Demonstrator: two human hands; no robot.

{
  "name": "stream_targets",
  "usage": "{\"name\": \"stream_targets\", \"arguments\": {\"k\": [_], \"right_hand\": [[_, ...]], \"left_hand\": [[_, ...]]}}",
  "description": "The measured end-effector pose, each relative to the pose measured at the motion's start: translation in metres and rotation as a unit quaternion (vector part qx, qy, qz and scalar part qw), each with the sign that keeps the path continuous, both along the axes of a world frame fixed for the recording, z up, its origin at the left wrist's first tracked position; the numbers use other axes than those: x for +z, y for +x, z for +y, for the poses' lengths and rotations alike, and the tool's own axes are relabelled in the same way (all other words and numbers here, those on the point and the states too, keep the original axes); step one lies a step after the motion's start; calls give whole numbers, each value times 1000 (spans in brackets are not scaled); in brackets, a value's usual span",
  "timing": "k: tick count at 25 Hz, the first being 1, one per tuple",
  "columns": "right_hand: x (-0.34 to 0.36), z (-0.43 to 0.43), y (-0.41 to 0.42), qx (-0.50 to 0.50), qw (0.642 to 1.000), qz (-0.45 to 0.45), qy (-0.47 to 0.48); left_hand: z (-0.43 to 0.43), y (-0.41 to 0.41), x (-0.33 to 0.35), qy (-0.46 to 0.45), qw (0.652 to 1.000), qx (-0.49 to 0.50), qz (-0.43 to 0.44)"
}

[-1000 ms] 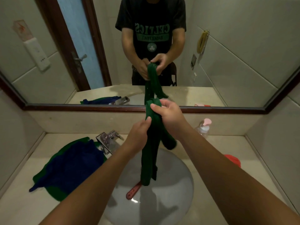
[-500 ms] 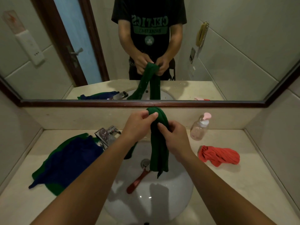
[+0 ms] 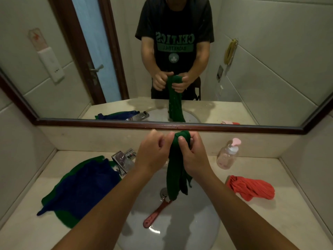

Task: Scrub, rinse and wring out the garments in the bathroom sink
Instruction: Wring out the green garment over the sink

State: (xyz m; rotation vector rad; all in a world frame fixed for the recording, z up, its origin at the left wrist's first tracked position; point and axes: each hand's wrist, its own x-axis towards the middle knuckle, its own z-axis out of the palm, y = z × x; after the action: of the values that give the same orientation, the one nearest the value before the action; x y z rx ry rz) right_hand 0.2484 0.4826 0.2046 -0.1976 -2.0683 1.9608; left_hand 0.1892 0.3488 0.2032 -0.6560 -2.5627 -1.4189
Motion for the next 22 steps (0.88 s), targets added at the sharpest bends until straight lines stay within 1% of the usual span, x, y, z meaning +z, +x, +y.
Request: {"name": "stream_targets", "arguments": {"k": [1, 2, 4, 5, 6, 8, 10, 11, 13, 14, 16, 17, 18, 19, 20, 21, 22], "right_hand": [[3, 0, 1, 9, 999, -4, -39], [8, 0, 3, 23, 996, -9, -88], [19, 3, 3, 30, 987, -22, -156], [23, 5, 1, 23, 983, -28, -178], [26, 8, -1, 7, 979, -36, -198], [22, 11, -4, -54, 975, -56, -210], [5, 7, -1, -130, 970, -95, -184], [-8, 4, 3, -156, 965, -112, -177], [-32, -5, 6, -166, 957, -146, -190], [-41, -10, 6, -173, 955, -159, -180], [-61, -17, 6, -238, 945, -182, -130], [-68, -23, 7, -256, 940, -184, -132], [-81, -30, 8, -250, 934, -195, -164], [-92, -39, 10, -215, 925, -218, -224], [-97, -47, 10, -156, 910, -239, -302], [-98, -55, 7, -91, 881, -252, -390], [-102, -61, -1, -41, 855, -243, -456]], "left_hand": [[-2, -4, -2, 15, 1000, -6, 8], [-1, -3, 1, 56, 997, -51, -28], [11, -3, 9, 141, 970, -160, -120], [20, -2, 13, 158, 964, -177, -123], [31, 0, 15, 175, 965, -164, -111], [50, 8, 17, 196, 971, -92, -104], [61, 12, 9, 183, 975, -27, -121], [62, 14, 3, 179, 976, -13, -127], [63, 18, 1, 213, 967, -20, -136], [62, 18, 2, 223, 966, -28, -128], [58, 16, 8, 204, 975, -23, -83], [56, 15, 11, 205, 976, -11, -64], [51, 13, 9, 225, 972, 10, -66], [45, 14, 5, 257, 962, 31, -81], [38, 17, -1, 287, 951, 50, -101], [29, 22, -9, 305, 943, 67, -118], [20, 27, -18, 312, 938, 81, -129]]}}
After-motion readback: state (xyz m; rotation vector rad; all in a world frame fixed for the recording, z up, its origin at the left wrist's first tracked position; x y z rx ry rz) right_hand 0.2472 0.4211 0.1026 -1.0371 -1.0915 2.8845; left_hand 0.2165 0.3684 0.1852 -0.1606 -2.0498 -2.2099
